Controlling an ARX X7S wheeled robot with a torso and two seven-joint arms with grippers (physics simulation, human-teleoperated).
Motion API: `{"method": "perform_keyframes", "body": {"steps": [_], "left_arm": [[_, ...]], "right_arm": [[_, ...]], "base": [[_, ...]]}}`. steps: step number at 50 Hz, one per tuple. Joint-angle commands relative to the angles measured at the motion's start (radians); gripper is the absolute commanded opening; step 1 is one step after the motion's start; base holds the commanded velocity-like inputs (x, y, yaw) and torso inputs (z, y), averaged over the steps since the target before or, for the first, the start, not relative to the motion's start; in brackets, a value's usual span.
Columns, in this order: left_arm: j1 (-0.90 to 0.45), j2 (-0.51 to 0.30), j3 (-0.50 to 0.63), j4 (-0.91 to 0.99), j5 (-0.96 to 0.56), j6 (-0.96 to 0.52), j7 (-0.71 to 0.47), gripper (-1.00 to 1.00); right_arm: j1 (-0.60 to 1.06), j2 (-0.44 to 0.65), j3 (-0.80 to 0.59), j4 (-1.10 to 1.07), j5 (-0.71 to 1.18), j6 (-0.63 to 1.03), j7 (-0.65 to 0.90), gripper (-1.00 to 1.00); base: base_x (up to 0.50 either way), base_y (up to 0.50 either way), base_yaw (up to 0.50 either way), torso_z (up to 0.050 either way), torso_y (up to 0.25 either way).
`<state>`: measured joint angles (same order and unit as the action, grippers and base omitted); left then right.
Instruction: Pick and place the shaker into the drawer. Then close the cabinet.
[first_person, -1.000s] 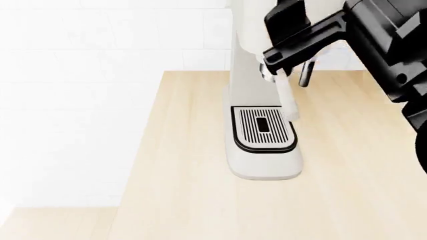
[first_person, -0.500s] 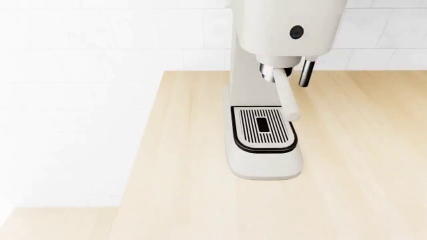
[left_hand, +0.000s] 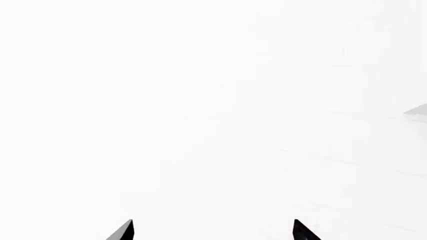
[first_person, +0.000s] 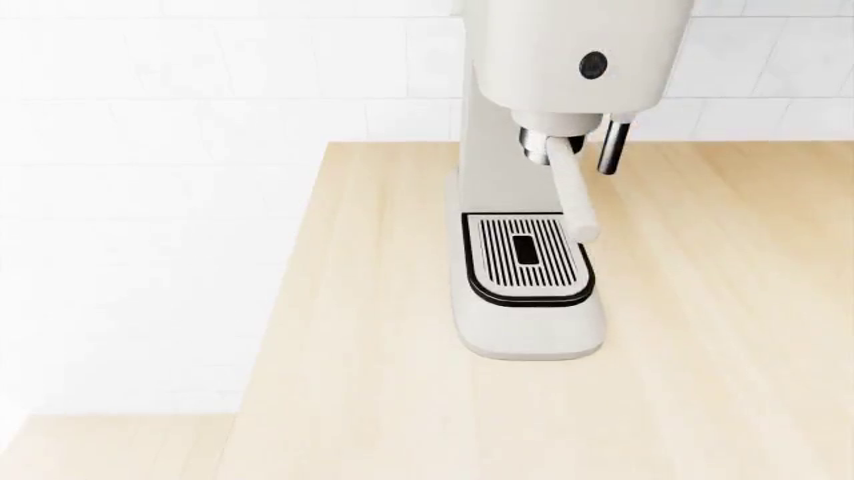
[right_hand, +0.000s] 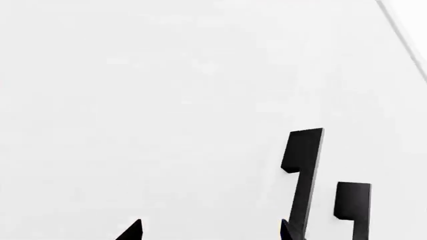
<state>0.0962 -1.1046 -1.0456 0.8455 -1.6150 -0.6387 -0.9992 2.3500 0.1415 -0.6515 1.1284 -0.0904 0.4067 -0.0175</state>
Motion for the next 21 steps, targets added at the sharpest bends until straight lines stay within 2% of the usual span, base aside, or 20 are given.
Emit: {"method": "perform_keyframes", "body": {"steps": [1,5,8,15,21], "left_arm": [[-0.008,-0.217,0.073,0.005,-0.062,-0.004,-0.264,1.00],[0.018,-0.341,0.182,-0.007,-0.049,0.110,-0.338,1.00],[0.050,-0.399,0.249,-0.014,-0.024,0.203,-0.353,1.00],[0.012,-0.359,0.185,0.013,-0.090,0.124,-0.360,1.00],[-0.014,-0.357,0.145,0.019,-0.135,0.084,-0.377,1.00]], "right_arm": [[-0.040,-0.002,-0.025,0.180,-0.029,-0.010,-0.024,1.00],[-0.040,-0.002,-0.025,0.180,-0.029,-0.010,-0.024,1.00],[-0.040,-0.002,-0.025,0.180,-0.029,-0.010,-0.024,1.00],[-0.040,-0.002,-0.025,0.180,-0.029,-0.010,-0.024,1.00],[-0.040,-0.002,-0.025,0.180,-0.029,-0.010,-0.024,1.00]], "base": [[0.00,0.00,0.00,0.000,0.000],[0.00,0.00,0.00,0.000,0.000],[0.00,0.00,0.00,0.000,0.000],[0.00,0.00,0.00,0.000,0.000],[0.01,0.00,0.00,0.000,0.000]]}}
